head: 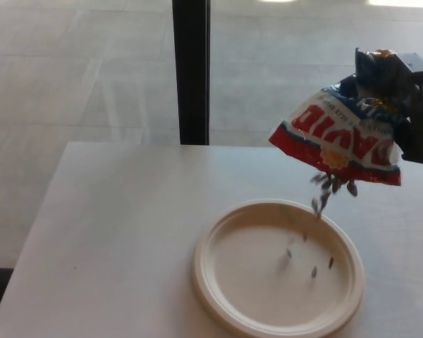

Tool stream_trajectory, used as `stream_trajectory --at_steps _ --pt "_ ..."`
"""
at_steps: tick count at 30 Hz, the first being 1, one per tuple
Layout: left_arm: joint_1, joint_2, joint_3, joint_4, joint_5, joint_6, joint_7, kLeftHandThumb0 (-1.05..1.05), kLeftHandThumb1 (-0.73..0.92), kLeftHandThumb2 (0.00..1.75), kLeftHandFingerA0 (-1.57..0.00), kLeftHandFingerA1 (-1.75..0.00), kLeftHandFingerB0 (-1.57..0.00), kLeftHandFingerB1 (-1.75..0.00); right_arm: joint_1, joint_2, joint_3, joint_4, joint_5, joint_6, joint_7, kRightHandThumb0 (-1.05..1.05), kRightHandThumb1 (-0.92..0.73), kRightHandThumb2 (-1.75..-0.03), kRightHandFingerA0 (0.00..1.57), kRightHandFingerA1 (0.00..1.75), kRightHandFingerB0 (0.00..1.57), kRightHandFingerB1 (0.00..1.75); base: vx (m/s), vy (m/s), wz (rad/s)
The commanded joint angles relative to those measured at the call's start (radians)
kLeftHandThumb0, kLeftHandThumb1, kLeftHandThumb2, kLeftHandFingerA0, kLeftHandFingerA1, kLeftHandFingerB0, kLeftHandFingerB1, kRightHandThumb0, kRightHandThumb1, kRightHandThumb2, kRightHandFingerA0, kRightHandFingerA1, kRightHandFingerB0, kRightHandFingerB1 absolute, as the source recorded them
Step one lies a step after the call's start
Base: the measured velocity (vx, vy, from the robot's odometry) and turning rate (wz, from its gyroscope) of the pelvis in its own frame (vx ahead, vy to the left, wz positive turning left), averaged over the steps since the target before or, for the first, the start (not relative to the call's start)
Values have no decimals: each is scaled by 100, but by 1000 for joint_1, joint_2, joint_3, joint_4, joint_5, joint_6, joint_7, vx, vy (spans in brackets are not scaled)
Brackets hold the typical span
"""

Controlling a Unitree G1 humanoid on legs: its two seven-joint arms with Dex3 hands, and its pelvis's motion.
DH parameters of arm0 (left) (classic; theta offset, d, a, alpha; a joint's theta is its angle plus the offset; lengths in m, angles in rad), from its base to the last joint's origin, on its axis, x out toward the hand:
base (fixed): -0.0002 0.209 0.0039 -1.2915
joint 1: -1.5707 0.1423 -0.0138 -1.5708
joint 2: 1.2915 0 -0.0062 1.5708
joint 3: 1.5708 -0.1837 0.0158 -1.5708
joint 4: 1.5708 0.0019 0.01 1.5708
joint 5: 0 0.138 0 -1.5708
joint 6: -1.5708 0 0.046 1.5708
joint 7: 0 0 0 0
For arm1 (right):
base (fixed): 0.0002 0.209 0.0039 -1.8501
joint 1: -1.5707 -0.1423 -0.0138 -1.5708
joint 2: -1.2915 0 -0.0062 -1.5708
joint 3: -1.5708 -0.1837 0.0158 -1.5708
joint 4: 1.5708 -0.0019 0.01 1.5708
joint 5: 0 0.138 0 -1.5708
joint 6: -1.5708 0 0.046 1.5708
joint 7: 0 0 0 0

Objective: The robot uses its right hand to pick up a bag of sunflower seeds kept in the middle of the desk and tilts it over a plate kept next to it to pour out a few seeds and then puts the bag of seeds back on the desk

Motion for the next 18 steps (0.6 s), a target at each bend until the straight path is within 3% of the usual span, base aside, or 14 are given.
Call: stream_trajectory --at_steps 1,2,3,4,7,8,9,15,18 --pt "4 36 -3 -2 0 -7 -6 -82 53 74 -58 -70 -62 -52 -59 -59 43 -6 -144 -57 -220 -26 -43 -112 92 175 69 173 0 0 0" --pt "6 37 -10 -2 9 -16 -3 -75 65 60 -61 -69 -66 -47 -68 -64 47 -6 -150 -64 -225 -26 -45 -111 91 175 69 174 0 0 0" --pt "5 37 -11 -2 9 -18 -2 -75 65 60 -61 -69 -66 -47 -70 -66 49 -4 -149 -67 -228 -26 -45 -111 91 175 69 174 0 0 0" --pt "5 37 -8 -2 5 -13 -4 -74 64 60 -61 -66 -66 -47 -75 -69 53 -6 -154 -70 -228 -23 -34 -118 95 175 68 175 0 0 0" --pt "5 39 -9 -2 6 -10 4 -74 64 60 -63 -67 -67 -47 -82 -76 63 -16 -164 -74 -240 -23 -30 -120 98 175 68 175 0 0 0" --pt "5 40 -9 -2 5 -9 1 -72 49 92 -59 -71 -61 -59 -82 -74 63 -21 -161 -78 -238 -22 -30 -121 98 175 67 175 0 0 0" --pt "6 42 -10 -3 6 -10 -1 -74 64 60 -61 -68 -66 -48 -77 -73 62 -30 -162 -74 -233 -22 -31 -119 97 175 66 175 0 0 0" --pt "19 44 -10 -10 -2 -22 -26 -77 64 60 -60 -67 -63 -47 16 -14 31 -135 -97 -27 -125 -27 -40 -94 95 175 66 174 0 0 0" --pt "23 43 -9 -12 -4 -16 -37 -77 65 60 -55 -65 -59 -47 106 39 25 -177 -81 22 -68 -22 -35 -108 90 175 70 171 0 0 0"
